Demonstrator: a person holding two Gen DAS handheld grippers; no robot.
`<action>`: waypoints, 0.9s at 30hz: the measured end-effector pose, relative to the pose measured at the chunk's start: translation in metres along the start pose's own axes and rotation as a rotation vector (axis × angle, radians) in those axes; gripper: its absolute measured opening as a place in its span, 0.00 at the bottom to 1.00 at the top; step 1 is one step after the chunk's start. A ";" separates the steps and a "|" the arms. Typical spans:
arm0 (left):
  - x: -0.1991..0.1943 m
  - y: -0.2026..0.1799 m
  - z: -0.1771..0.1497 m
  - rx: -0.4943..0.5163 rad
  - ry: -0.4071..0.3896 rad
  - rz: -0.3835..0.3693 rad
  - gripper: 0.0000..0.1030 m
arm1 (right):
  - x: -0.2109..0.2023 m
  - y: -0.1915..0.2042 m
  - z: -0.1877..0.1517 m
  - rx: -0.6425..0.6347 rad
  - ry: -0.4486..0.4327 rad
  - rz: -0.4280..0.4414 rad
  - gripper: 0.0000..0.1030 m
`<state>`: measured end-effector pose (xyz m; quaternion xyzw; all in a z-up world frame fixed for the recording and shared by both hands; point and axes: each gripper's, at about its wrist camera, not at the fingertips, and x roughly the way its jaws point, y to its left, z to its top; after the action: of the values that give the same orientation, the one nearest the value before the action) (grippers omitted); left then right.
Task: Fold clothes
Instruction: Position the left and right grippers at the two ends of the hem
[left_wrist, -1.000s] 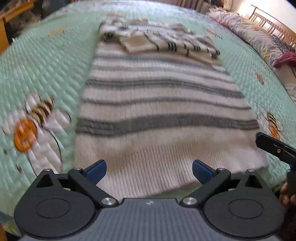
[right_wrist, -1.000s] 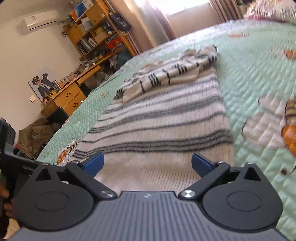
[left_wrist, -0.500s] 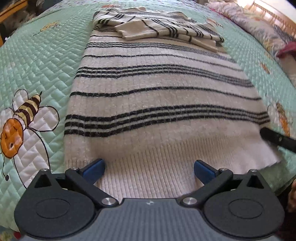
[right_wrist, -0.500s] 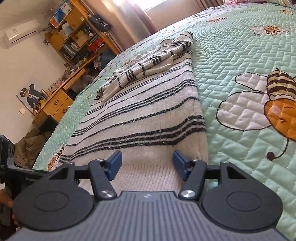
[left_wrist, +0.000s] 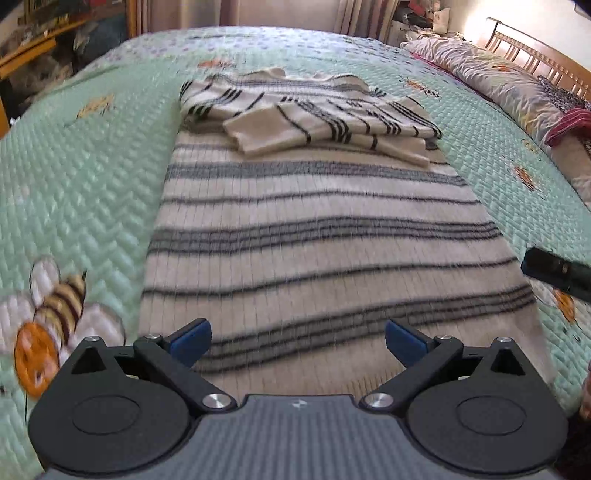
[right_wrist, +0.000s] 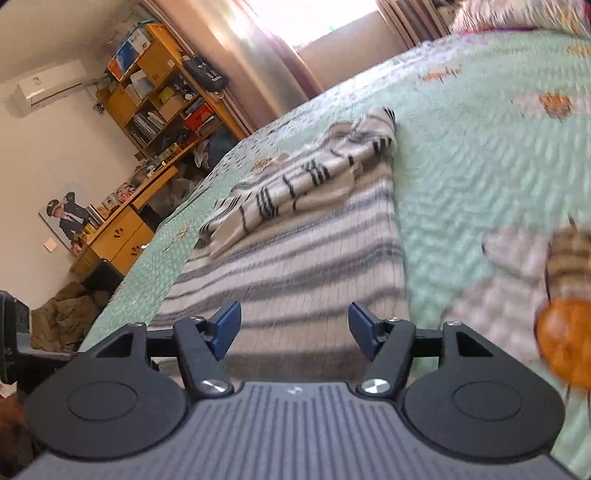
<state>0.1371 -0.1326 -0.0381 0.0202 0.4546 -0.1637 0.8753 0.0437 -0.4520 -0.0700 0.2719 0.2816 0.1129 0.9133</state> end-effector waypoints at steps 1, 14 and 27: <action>0.005 0.000 0.007 0.002 -0.008 -0.009 0.98 | 0.008 -0.001 0.009 -0.011 -0.003 0.001 0.66; 0.099 0.037 0.072 -0.108 -0.042 0.009 0.99 | 0.133 0.015 0.091 -0.140 0.036 0.160 0.76; 0.071 0.062 0.045 -0.062 -0.054 0.004 0.97 | 0.112 -0.032 0.065 -0.131 0.126 -0.121 0.53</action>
<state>0.2293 -0.1008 -0.0757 -0.0103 0.4356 -0.1480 0.8878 0.1742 -0.4669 -0.0933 0.1863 0.3463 0.0925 0.9148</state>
